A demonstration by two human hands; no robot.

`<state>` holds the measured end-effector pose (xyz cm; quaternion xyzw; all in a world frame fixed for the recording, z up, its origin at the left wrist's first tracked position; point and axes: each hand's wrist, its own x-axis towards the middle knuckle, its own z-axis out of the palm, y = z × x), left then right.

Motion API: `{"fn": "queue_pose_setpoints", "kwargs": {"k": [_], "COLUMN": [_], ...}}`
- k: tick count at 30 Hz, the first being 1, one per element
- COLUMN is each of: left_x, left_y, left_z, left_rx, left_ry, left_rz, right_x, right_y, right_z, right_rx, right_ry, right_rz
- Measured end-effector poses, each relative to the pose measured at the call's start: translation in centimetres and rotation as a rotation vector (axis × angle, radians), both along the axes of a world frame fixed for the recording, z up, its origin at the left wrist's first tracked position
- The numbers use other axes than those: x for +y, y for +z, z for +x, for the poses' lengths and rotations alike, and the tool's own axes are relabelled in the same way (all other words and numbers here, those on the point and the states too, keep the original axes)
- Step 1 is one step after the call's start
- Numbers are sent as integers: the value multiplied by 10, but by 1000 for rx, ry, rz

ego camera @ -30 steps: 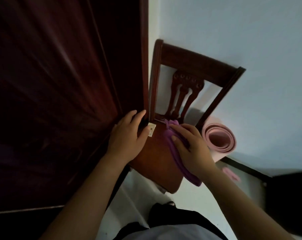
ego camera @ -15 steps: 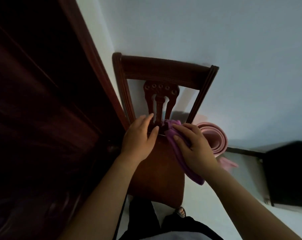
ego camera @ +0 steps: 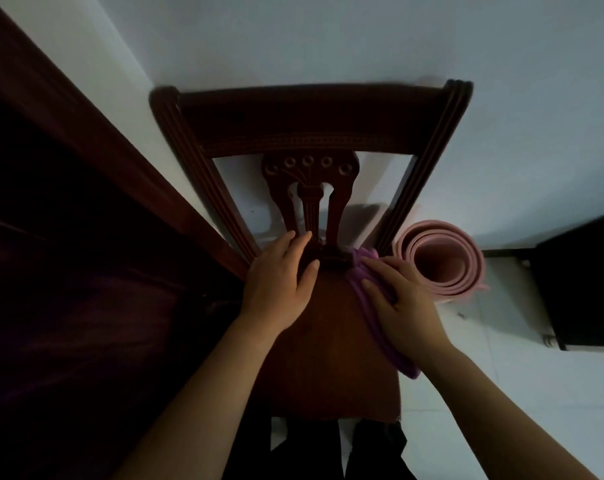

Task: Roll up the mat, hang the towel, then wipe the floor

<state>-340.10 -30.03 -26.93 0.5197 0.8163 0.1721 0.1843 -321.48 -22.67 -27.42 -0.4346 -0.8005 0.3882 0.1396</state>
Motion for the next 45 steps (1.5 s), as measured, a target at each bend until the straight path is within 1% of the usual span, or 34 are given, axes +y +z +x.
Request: {"fn": "queue_pose_setpoints", "kwargs": {"k": [9,14,17,22,27,31,35,37,43,45], "left_x": [24,28,25,22,18,17,26,29,30,29], "left_y": [-126,-199,-241,-293,-338,-363,-371,-372,-370,-364], "left_z": [-21,-21,-16,-5,-1,-1,2,3,-2,-3], "left_rx": [-32,49,55,16,64,82,93,95,73,70], "left_ry": [-116,-180,-151,-174,-198,-175,-212,-237,-246,-259], "left_rz": [-114,-195,-223,-242,-309,-285,-318,-344,-415,-436], "right_x": [17,22,20,19,27,29,27,25,14,11], "right_y": [-134,-203,-242,-298,-335,-358,-373,-375,-372,-365], "right_z": [-25,-30,-31,-31,-37,-40,-36,-30,-10,-7], "right_rx": [-105,-130,-157,-223,-257,-274,-435,-478,-464,-452], "right_ry": [-20,-27,-20,5,-20,-28,28,65,98,83], "right_rz": [-40,-5,19,36,41,58,59,72,117,102]}}
